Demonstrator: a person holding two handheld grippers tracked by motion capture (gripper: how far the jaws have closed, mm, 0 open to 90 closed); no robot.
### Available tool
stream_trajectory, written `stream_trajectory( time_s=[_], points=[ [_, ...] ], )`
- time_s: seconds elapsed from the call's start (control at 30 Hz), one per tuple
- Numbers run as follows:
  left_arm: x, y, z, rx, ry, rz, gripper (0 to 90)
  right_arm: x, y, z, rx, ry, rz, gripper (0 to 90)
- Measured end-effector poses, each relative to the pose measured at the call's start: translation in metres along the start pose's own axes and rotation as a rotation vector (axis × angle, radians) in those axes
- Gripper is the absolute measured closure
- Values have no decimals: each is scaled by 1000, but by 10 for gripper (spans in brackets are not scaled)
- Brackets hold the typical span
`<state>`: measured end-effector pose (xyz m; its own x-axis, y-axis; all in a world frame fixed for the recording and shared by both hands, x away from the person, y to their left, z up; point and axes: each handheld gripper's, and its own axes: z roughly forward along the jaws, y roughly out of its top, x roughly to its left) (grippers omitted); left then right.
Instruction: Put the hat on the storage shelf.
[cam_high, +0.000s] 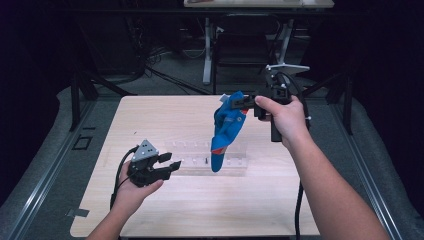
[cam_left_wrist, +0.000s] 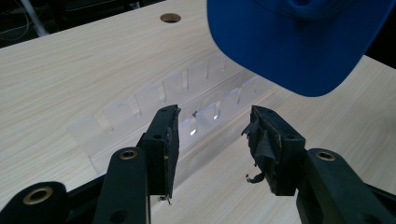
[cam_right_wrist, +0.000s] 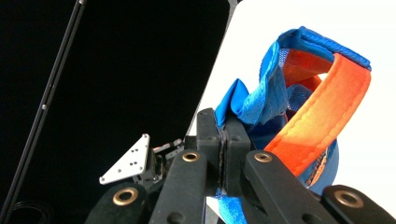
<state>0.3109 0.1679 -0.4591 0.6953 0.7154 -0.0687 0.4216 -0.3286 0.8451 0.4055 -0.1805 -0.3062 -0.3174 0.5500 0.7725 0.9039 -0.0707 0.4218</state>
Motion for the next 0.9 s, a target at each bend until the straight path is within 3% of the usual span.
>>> stream_trajectory(
  time_s=[0.4, 0.9],
  points=[
    [-7, 5, 3, -5, -40, 7, 563, 1, 11, 26, -15, 37, -10, 887],
    [-22, 21, 16, 4, -69, 47, 585, -2, 18, 51, -7, 33, -13, 887]
  ],
)
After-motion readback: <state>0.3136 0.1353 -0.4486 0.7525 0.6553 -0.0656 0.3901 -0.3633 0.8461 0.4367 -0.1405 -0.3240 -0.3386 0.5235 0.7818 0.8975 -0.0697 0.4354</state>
